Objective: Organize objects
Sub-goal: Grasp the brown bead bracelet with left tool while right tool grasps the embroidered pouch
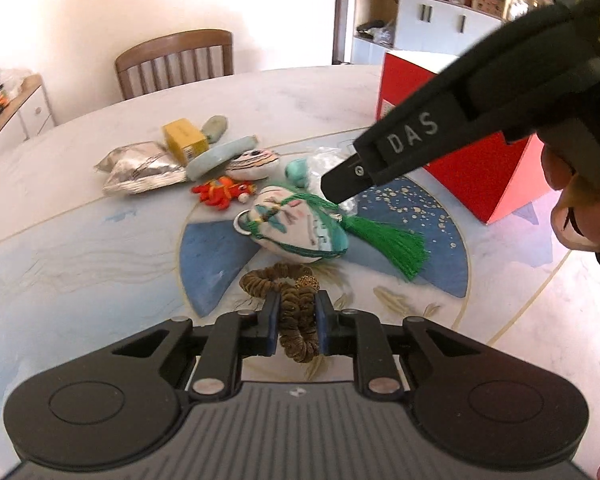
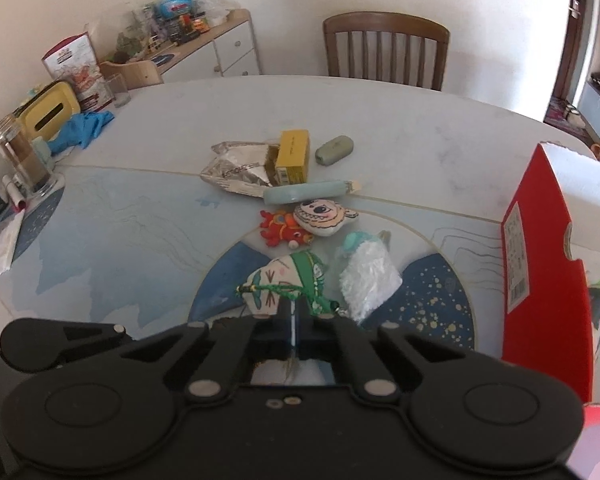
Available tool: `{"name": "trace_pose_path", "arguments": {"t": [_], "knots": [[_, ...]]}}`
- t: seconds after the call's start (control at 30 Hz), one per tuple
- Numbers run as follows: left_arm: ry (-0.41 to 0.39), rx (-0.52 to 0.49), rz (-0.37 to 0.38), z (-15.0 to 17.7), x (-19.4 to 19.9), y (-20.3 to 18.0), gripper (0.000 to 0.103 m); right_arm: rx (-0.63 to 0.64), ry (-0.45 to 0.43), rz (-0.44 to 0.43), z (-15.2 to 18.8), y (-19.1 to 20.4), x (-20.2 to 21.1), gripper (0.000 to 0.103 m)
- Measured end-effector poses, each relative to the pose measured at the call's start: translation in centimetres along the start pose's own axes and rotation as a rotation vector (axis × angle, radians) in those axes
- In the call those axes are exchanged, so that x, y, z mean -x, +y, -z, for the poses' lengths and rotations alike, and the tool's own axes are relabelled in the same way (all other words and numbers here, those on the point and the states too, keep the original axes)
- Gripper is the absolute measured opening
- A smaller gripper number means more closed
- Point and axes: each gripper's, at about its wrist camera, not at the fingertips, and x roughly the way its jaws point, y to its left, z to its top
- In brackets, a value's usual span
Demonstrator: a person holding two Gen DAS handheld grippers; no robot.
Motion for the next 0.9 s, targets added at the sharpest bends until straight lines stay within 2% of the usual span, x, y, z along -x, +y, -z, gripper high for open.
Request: {"name": "trace_pose_path", "arguments": {"t": [0.1,0.2,0.3,0.33,0.37,0.8,0.9], "knots": [[0.011,0.036,-0.014,0.4,0.6,0.7,0.018,0.007,0.014,-0.007,0.0,0.1,-0.5,0.003],[0.019,0.060,-0.027,1.0,0.8,1.5,0.018,0.013,0.031,0.001,0.2,0.3,-1.3,0.014],[0.023,0.083,-0.036,1.3,1.2,2.1,0.018,0.007,0.033,-0.004,0.2,0.4,-1.9,0.044],[0.021,0.088,-0.037,1.4,1.3,2.3,0.018,0.006,0.026,-0.017,0.3,0.4,-1.9,0.060],[0.020,0.092,-0.039,1.5,1.4,2.4,0.018,0.009,0.019,-0.018,0.2,0.5,-2.0,0.070],[0.025,0.115,-0.049,1.7,2.0,3.7,0.018,0.097,0.077,0.042,-0.4,2.2,-5.6,0.068],[0.025,0.120,-0.049,1.7,2.1,3.8,0.018,0.109,0.076,0.071,-0.1,2.4,-5.7,0.058]]}}
